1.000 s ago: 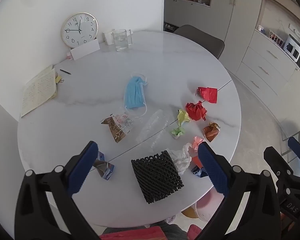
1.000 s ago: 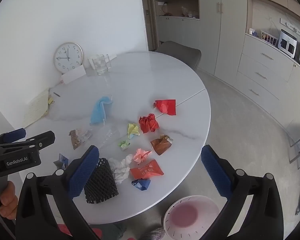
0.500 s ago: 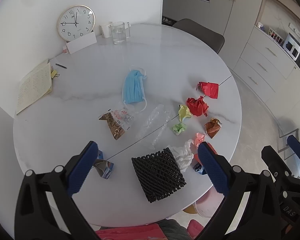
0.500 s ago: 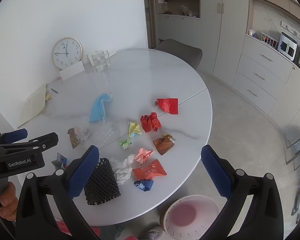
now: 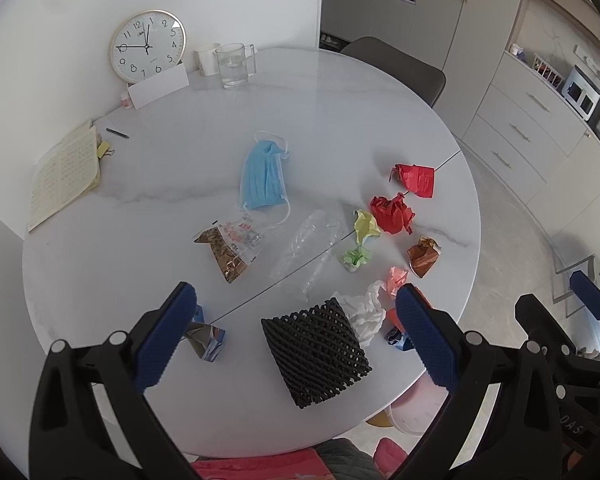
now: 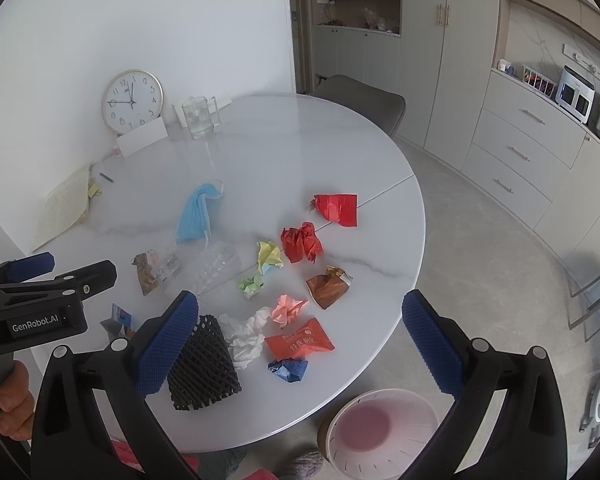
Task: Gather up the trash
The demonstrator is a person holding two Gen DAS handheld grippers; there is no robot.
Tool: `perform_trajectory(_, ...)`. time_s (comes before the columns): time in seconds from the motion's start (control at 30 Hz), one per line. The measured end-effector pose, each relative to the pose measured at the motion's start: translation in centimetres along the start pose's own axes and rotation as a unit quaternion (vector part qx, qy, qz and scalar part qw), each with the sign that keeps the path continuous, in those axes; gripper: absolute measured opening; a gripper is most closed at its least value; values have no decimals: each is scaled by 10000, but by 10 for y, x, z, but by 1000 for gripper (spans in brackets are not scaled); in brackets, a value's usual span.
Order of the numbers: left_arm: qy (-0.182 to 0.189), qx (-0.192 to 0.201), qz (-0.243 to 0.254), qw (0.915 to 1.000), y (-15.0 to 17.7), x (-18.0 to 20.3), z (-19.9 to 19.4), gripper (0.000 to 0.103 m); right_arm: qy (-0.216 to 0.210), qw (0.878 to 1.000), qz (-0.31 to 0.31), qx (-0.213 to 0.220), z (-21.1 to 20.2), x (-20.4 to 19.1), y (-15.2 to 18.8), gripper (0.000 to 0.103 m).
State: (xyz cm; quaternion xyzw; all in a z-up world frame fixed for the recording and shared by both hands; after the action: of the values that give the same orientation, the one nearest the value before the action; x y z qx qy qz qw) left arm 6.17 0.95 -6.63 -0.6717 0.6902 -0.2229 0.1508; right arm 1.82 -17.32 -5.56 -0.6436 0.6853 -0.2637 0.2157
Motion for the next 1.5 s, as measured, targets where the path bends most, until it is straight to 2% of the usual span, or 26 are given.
perform_trajectory(1.5, -2, -61, -45, 10000, 6, -10, 0, 95, 14, 9999, -77, -73, 2, -6, 5, 101)
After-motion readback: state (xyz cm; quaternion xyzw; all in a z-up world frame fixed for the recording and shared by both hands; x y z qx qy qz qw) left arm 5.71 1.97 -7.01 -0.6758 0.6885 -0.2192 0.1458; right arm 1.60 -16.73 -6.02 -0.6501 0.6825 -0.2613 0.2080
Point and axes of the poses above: each gripper's, at about its wrist camera, not at the fingertips, and z roughly the way its jaws point, x to its right, y to its underside, the point moved 6 cm from there along z, roughly the way its jaws point, and after that the axes turned 8 degrees about -z, right-handed, at the moved point
